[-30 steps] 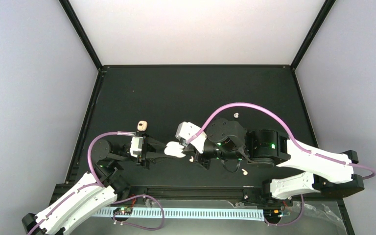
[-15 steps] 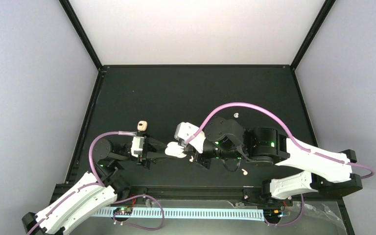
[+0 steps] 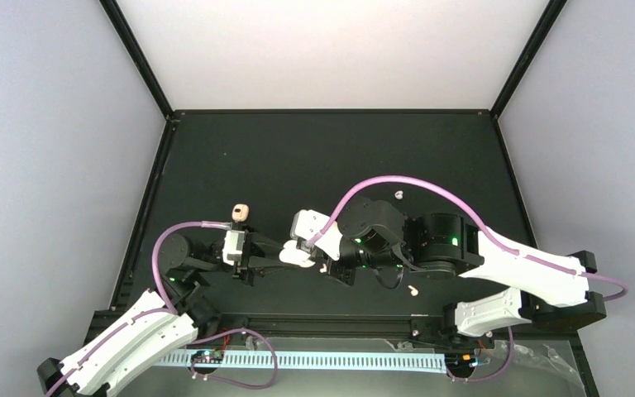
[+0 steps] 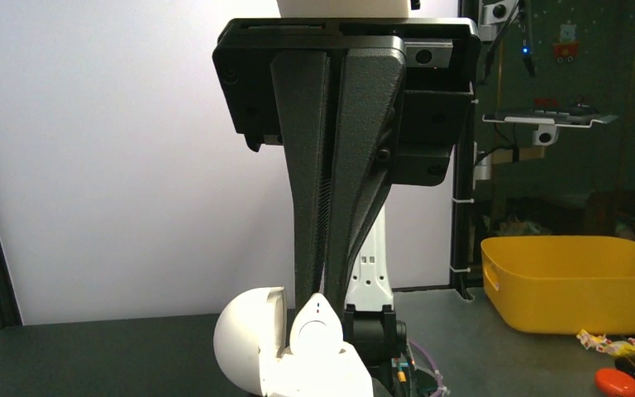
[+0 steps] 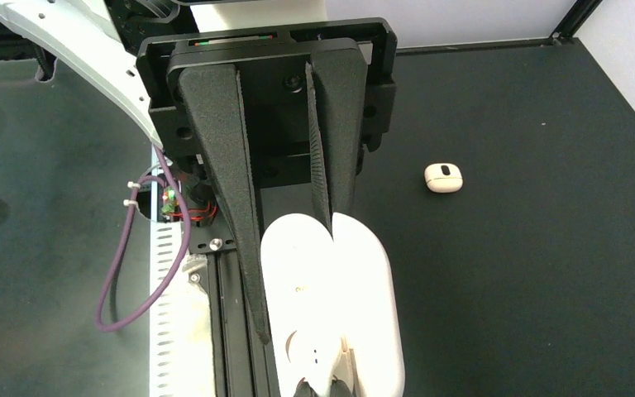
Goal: Insert the wireless bluetooth earbuds into the charging case
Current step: Adjust the earbud with the charging case.
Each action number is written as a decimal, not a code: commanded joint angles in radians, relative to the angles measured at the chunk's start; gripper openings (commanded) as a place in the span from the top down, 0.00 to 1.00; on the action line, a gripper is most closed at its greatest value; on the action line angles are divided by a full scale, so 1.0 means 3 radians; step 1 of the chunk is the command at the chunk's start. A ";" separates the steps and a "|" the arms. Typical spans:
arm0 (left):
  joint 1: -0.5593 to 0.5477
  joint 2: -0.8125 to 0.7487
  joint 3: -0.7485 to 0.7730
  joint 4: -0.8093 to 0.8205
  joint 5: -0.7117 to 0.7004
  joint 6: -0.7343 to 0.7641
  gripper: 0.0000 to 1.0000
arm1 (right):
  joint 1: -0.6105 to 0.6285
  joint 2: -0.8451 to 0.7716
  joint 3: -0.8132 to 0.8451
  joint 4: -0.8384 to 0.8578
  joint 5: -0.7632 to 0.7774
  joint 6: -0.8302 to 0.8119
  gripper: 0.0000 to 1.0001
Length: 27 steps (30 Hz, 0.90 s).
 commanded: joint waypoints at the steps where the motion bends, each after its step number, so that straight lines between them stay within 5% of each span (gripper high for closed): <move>1: -0.0041 -0.0046 0.0088 0.0240 -0.0016 -0.0019 0.98 | 0.0010 0.0099 0.0047 -0.0049 -0.0048 -0.0078 0.99; 27: -0.0046 -0.0048 -0.0004 0.0561 -0.0009 -0.0170 0.98 | 0.0010 0.0288 0.0205 -0.0079 -0.0197 -0.0381 0.99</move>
